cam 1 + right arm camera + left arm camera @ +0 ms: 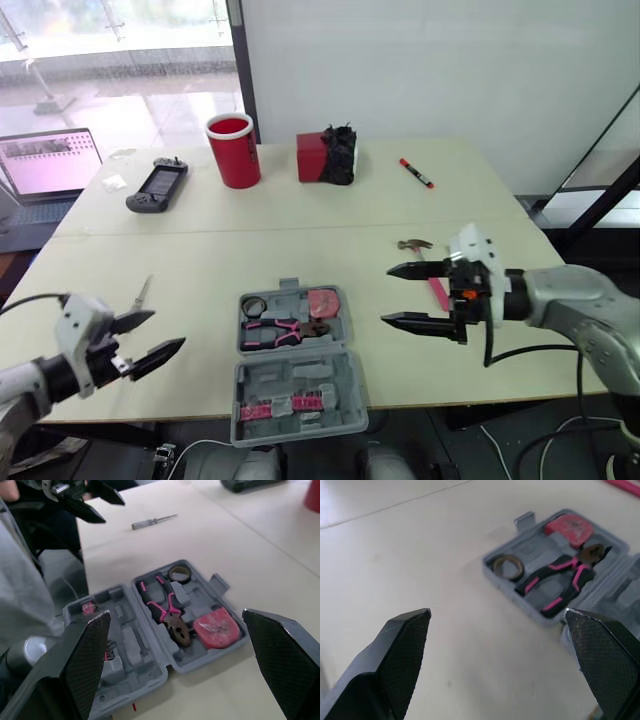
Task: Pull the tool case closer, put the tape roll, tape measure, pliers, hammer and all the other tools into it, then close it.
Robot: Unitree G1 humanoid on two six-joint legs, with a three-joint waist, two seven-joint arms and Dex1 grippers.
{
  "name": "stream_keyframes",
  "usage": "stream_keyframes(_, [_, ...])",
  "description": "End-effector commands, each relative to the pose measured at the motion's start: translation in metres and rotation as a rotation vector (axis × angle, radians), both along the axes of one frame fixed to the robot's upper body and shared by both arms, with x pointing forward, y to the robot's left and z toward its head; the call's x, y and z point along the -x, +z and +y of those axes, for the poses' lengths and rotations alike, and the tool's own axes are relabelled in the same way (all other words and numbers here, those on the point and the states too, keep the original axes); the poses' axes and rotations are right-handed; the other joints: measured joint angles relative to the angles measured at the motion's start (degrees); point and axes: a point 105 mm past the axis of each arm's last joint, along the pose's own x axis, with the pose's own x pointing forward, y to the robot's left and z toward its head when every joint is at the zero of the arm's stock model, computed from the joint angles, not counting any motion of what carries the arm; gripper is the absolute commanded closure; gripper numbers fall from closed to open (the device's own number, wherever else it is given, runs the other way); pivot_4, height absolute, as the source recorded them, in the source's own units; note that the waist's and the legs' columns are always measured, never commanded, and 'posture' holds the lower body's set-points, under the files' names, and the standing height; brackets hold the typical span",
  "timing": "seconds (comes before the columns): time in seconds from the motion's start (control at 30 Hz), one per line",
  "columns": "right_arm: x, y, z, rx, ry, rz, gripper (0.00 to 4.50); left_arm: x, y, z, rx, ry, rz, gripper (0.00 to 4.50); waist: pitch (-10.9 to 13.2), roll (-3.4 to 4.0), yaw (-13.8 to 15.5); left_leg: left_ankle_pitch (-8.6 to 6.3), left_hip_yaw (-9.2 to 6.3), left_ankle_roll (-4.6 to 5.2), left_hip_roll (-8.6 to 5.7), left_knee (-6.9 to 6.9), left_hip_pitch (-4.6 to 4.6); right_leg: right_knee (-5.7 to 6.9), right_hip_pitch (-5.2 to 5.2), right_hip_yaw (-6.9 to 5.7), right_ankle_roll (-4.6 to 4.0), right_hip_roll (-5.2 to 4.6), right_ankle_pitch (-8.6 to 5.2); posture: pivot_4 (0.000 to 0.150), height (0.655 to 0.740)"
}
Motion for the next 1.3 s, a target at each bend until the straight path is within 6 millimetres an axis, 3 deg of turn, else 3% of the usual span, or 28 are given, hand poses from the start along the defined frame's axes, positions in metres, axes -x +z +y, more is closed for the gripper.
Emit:
stream_keyframes(0.03, [-0.005,-0.013,0.001,0.113,0.063,-0.072,0.04,0.007,0.004,-0.006,-0.048,-0.023,-0.042,0.00,0.0,0.00,0.4,0.00,0.00,0.00,-0.01,0.02,-0.01,-0.01,-0.01,0.00,0.00,-0.02,0.00,0.150,0.7400])
stream_keyframes(0.13, [-0.008,-0.038,0.001,0.230,0.135,-0.095,0.04,0.013,-0.011,-0.015,-0.081,-0.103,-0.004,0.00,0.0,0.00,0.4,0.00,0.02,-0.01,-0.09,0.02,-0.02,-0.05,0.00,-0.02,-0.02,-0.03,-0.01,0.150,0.7400])
stream_keyframes(0.23, [-0.017,-0.064,0.001,0.335,0.179,-0.148,0.91,0.003,-0.030,-0.018,-0.191,-0.209,0.029,0.85,0.0,0.02,0.3,0.00,0.04,-0.01,-0.12,0.02,0.05,-0.02,0.04,-0.02,-0.13,0.03,-0.06,0.150,0.7400])
stream_keyframes(0.37, [-0.024,-0.083,0.003,0.393,0.212,-0.184,2.92,-0.014,-0.047,-0.016,-0.313,-0.283,0.014,2.94,0.0,0.04,0.0,0.00,0.04,-0.01,-0.09,0.01,0.01,-0.02,-0.02,-0.01,0.00,0.09,0.05,0.150,0.7400])
stream_keyframes(0.47, [-0.028,-0.100,0.010,0.389,0.216,-0.169,4.42,-0.025,-0.063,-0.026,-0.359,-0.343,0.003,4.46,0.0,0.04,-0.2,0.00,0.10,-0.01,-0.08,-0.01,0.00,0.05,-0.09,0.02,0.13,0.09,0.12,0.150,0.7400])
stream_keyframes(0.63, [-0.035,-0.121,0.013,0.460,0.236,-0.198,4.47,-0.033,-0.083,-0.045,-0.336,-0.410,0.030,4.49,0.0,0.05,-0.1,0.00,0.08,-0.01,-0.09,0.02,-0.01,0.16,-0.12,0.02,0.19,0.10,0.15,0.150,0.7400])
stream_keyframes(0.8, [-0.036,-0.130,0.023,0.450,0.250,-0.202,4.47,-0.041,-0.092,-0.058,-0.304,-0.428,0.014,4.49,0.0,0.06,-0.2,0.01,0.06,0.00,-0.08,0.05,0.01,0.31,-0.16,0.02,0.20,0.13,0.16,0.150,0.7400])
stream_keyframes(1.0, [-0.034,-0.134,0.037,0.423,0.258,-0.193,4.47,-0.041,-0.107,-0.087,-0.260,-0.475,-0.006,4.49,0.0,0.08,0.0,0.01,0.04,-0.01,-0.12,0.10,0.01,0.35,-0.13,0.02,0.23,0.10,0.18,0.150,0.7400])
stream_keyframes(1.3, [-0.032,-0.134,0.054,0.392,0.266,-0.221,4.47,-0.050,-0.097,-0.111,-0.217,-0.496,-0.057,4.49,-0.1,0.14,0.2,0.01,-0.04,0.00,-0.17,0.11,0.10,0.35,0.02,-0.01,0.25,0.09,0.18,0.150,0.7400])
